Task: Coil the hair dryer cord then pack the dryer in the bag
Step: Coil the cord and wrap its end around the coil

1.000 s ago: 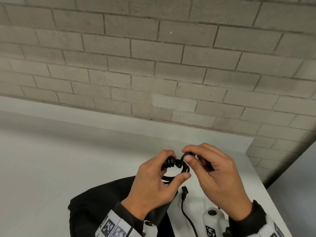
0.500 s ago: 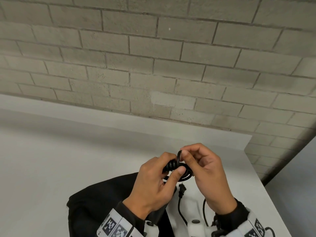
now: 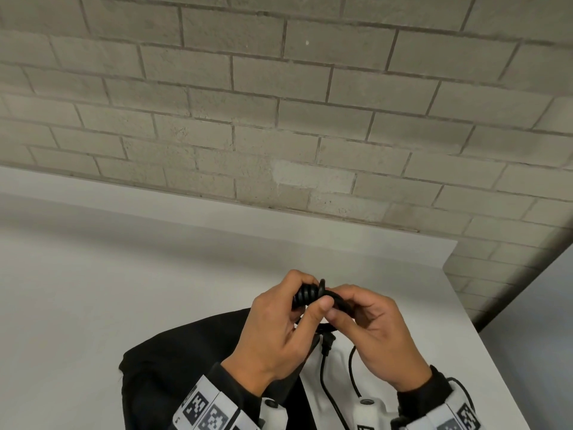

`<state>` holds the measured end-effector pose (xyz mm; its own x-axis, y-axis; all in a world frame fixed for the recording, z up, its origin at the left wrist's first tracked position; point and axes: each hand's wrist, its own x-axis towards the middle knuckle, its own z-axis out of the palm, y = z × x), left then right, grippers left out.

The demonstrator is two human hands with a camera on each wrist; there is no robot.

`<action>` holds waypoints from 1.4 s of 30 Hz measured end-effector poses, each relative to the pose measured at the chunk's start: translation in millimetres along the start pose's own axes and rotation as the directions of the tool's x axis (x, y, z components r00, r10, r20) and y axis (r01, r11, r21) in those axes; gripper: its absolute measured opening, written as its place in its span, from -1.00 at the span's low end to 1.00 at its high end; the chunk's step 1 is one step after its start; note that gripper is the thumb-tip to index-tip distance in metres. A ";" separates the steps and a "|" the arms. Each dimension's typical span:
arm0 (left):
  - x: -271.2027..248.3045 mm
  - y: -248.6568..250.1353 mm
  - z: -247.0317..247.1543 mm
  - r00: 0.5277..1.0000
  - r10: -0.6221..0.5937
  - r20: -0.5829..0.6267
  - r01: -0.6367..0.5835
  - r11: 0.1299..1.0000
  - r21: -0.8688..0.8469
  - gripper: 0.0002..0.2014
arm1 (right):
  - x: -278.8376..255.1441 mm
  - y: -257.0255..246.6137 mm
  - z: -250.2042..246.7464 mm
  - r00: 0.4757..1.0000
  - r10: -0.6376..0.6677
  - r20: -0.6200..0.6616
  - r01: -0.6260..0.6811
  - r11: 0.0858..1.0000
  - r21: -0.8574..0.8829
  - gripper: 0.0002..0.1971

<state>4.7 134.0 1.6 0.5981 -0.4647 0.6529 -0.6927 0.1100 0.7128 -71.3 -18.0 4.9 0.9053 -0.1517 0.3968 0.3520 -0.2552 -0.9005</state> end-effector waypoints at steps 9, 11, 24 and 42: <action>0.5 1.6 1.1 0.999 -0.033 -0.016 0.033 0.998 -0.045 -0.77 | 12.7 -13.3 -13.4 0.972 0.067 0.225 -0.021 0.980 -0.198 -0.82; -0.1 3.0 3.7 0.999 -0.042 -0.010 0.041 0.997 -0.059 -0.76 | 14.1 -13.4 -15.4 0.958 0.100 0.269 -0.046 0.979 -0.200 -0.78; 3.7 2.0 1.4 0.989 -0.100 -0.110 0.085 0.988 -0.128 -0.82 | -22.8 -5.1 60.9 0.813 -0.320 -0.486 0.023 0.853 -0.522 -0.85; 10.7 -5.5 -9.4 0.982 -0.046 -0.185 0.043 0.999 -0.020 -0.80 | -38.6 -25.1 42.0 0.966 0.082 -0.244 -0.157 0.939 -0.306 -0.80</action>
<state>18.7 136.7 7.1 0.6935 -0.2985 0.6557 -0.6582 0.1075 0.7451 -105.1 34.3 4.7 0.8455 -0.4004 0.3533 0.1159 -0.5082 -0.8534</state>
